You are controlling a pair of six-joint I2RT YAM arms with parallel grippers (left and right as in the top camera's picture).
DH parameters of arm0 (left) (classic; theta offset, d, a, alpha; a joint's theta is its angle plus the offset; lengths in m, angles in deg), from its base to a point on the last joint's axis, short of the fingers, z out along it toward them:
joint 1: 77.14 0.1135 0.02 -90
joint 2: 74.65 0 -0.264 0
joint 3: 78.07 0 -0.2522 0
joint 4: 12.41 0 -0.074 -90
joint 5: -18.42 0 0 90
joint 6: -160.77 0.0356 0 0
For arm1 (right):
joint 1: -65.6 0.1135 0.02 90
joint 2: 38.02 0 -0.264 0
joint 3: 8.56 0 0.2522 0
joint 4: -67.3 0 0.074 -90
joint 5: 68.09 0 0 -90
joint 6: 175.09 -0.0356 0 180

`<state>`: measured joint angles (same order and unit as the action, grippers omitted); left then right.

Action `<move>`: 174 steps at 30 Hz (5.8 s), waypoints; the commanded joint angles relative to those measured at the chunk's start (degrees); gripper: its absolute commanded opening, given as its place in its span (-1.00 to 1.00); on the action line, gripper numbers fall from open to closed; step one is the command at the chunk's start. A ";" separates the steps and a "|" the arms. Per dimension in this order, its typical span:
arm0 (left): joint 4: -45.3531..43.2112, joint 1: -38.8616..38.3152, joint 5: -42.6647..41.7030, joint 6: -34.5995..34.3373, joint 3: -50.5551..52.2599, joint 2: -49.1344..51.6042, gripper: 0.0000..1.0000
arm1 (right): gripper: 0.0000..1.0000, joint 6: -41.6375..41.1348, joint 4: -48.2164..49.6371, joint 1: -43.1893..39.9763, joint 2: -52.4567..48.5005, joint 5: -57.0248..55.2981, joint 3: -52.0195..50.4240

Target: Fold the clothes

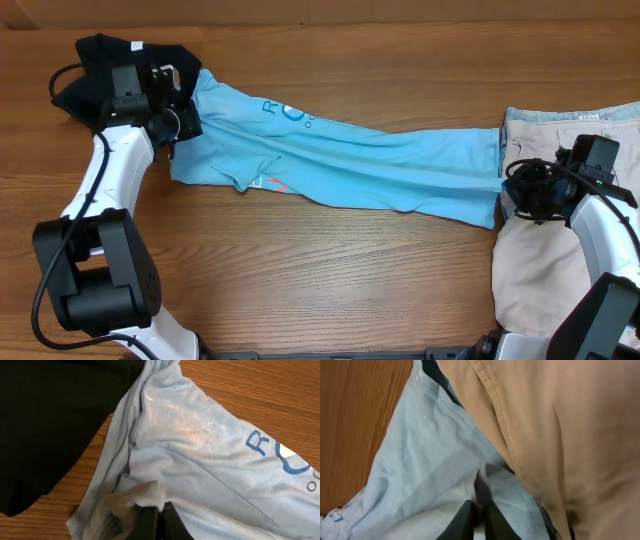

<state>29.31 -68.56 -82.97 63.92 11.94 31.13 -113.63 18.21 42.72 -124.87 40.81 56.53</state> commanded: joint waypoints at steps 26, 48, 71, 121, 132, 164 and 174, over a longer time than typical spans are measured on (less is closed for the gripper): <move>14.10 -3.74 -9.27 12.41 -1.51 4.24 -0.30 | 0.12 9.53 -1.16 4.28 -0.09 0.74 -6.03; 15.69 -3.76 -9.64 10.91 -1.51 15.43 -0.20 | -0.91 11.34 17.27 5.35 -5.49 10.23 -5.03; 15.58 -3.74 -9.64 10.49 -1.51 15.43 -0.17 | -0.01 12.28 1.88 4.00 -7.50 -1.29 -1.18; 15.65 -3.74 -9.42 10.49 -1.51 15.43 -0.14 | -0.21 10.95 7.28 2.64 -7.37 0.70 10.40; 15.67 -3.74 -9.42 10.49 -1.51 15.43 -0.14 | 0.10 10.95 -9.44 2.56 -7.41 -1.77 10.21; 15.72 -1.38 -6.19 10.47 -1.51 15.43 -0.07 | -0.92 10.27 -16.61 -2.32 -7.34 -5.03 7.50; 17.33 0.83 -6.64 10.51 -3.34 15.39 -0.13 | -0.80 10.34 -18.21 -2.47 -7.37 -6.84 8.39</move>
<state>45.75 -69.82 -95.37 74.76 9.25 43.47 -103.31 -0.09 40.67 -132.43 36.48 63.59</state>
